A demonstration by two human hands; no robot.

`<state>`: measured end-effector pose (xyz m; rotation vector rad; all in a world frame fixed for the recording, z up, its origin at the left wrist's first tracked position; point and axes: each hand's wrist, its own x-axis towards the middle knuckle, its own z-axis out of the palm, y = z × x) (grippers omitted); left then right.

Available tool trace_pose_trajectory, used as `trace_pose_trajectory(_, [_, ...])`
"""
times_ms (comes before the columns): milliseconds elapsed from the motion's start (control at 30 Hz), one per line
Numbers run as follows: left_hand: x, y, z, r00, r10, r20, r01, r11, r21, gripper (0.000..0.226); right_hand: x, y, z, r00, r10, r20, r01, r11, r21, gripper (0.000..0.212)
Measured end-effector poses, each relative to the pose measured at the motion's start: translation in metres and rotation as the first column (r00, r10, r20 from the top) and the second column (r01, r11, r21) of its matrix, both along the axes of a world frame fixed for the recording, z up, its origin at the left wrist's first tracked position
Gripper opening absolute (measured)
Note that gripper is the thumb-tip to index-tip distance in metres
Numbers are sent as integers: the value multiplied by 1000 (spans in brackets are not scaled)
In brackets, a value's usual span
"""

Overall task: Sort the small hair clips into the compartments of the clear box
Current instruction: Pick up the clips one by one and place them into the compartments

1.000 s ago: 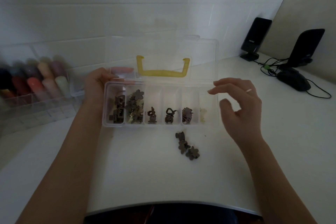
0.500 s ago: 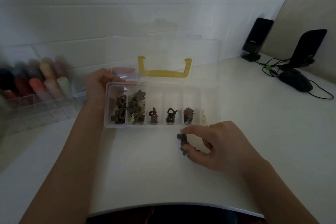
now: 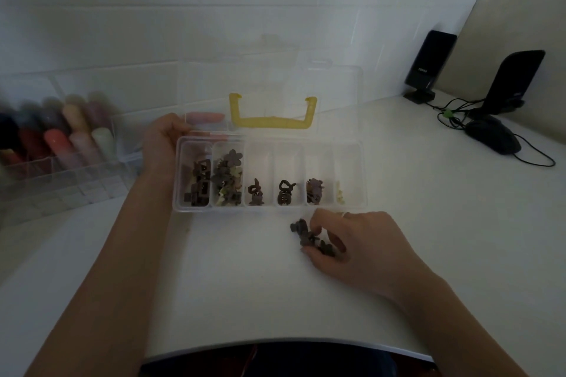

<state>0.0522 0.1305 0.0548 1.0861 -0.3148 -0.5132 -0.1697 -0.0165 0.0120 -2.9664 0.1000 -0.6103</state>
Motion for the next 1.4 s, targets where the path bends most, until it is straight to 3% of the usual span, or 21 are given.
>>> trace_pose_trajectory(100, [-1, 0, 1, 1000, -5, 9, 5, 1000, 0, 40, -1, -1, 1, 995, -11, 95, 0, 993, 121, 17])
trace_pose_trajectory(167, [-3, -1, 1, 1000, -11, 16, 11, 1000, 0, 40, -1, 0, 3, 988, -27, 152, -22, 949, 314, 17])
trace_pose_trajectory(300, [-3, -1, -1, 1000, -13, 7, 13, 1000, 2, 40, 1, 3, 10, 974, -51, 219, -115, 725, 679, 22])
trace_pose_trajectory(400, [-1, -1, -1, 1000, -9, 4, 9, 1000, 5, 40, 3, 2, 11, 976, -44, 212, -148, 578, 802, 23])
trace_pose_trajectory(533, [-4, -1, 0, 1000, -15, 15, 15, 1000, -8, 39, 5, 2, 11, 975, -59, 212, -152, 515, 843, 21])
trace_pose_trajectory(600, [-4, -1, 0, 1000, -23, 20, 23, 1000, -19, 39, 4, 2, 12, 964, -104, 246, -152, 544, 825, 13])
trace_pose_trajectory(767, [-3, 0, 2, 997, -59, 43, 61, 997, -48, 42, 3, -7, 6, 868, -331, 370, 53, 803, 594, 9])
trace_pose_trajectory(900, [1, -1, -2, 996, -52, 68, 52, 999, -1, 46, 7, -9, 2, 835, -378, 399, 168, 867, 470, 11])
trace_pose_trajectory(1033, [-2, -7, -4, 997, -27, 78, 26, 1000, 16, 35, 20, 3, 15, 835, -274, 478, 135, 943, 306, 21])
trace_pose_trajectory(1200, [-7, -12, -6, 999, -29, 41, 29, 999, 13, 36, 62, 37, 40, 878, -13, 478, 4, 1000, 20, 15])
trace_pose_trajectory(1400, [-7, -13, -4, 999, -38, 0, 38, 999, 2, 37, 98, 39, 48, 930, -32, 367, 61, 996, -68, 19])
